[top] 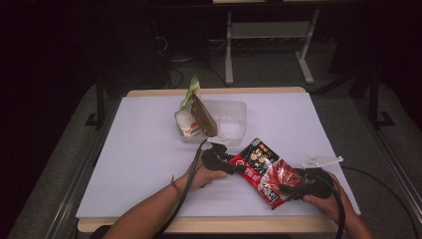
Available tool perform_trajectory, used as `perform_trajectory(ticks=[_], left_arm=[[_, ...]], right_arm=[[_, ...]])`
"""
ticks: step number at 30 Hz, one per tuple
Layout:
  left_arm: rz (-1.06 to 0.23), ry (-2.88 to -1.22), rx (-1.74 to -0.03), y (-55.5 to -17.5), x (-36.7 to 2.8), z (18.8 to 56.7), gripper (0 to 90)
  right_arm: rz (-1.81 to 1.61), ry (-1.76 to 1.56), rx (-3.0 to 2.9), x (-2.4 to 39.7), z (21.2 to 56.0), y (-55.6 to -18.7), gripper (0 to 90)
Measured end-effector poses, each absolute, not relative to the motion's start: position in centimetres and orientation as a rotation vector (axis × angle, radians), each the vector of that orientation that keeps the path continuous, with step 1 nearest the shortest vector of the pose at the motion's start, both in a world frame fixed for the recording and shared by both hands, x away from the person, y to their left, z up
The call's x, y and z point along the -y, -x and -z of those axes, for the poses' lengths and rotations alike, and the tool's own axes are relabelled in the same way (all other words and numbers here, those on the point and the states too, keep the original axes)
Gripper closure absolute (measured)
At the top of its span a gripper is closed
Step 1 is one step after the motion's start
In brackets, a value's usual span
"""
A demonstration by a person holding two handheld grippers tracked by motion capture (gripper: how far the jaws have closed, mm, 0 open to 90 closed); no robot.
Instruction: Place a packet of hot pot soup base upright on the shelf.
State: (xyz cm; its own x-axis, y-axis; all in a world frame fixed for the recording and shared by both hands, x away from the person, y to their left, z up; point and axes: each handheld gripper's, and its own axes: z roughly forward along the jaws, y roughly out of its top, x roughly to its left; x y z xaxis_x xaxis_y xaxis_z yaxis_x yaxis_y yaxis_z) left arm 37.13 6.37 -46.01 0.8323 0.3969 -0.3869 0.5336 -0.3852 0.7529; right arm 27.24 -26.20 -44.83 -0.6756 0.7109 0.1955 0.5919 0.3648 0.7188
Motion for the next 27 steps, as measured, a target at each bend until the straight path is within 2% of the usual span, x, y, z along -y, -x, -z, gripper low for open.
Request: perform_trajectory(ticks=[2,4,5,8,11,13,27], left_arm=[[0.141,-2.014,-0.692,-37.3,-6.9,45.9,68.3],[0.112,-2.026,-0.672,-37.2,-7.0,45.6,77.1],[0.089,-2.037,-0.664,-37.0,-6.9,45.5,79.3],[0.066,-2.048,-0.647,-36.9,-6.9,45.4,84.7],[0.055,-2.041,-0.642,-36.8,-6.9,45.3,86.2],[0.045,-2.030,-0.644,-36.7,-6.9,45.2,86.7],[-0.050,-1.901,-0.624,-36.2,-8.4,42.6,88.5]], right_arm=[[-1.158,-1.150,-2.452,26.6,44.2,-27.0,22.5],[-1.180,-1.130,-2.395,27.5,43.4,-26.6,35.1],[-1.193,-1.142,-2.355,28.3,42.8,-26.3,41.5],[-1.076,-1.124,-2.258,29.5,42.4,-25.8,69.5],[-0.951,-1.135,-2.254,29.6,43.4,-25.8,87.3],[-0.917,-1.121,-2.279,29.2,44.1,-26.0,89.9],[-1.048,-0.924,-2.403,26.4,44.0,-25.6,90.0]])
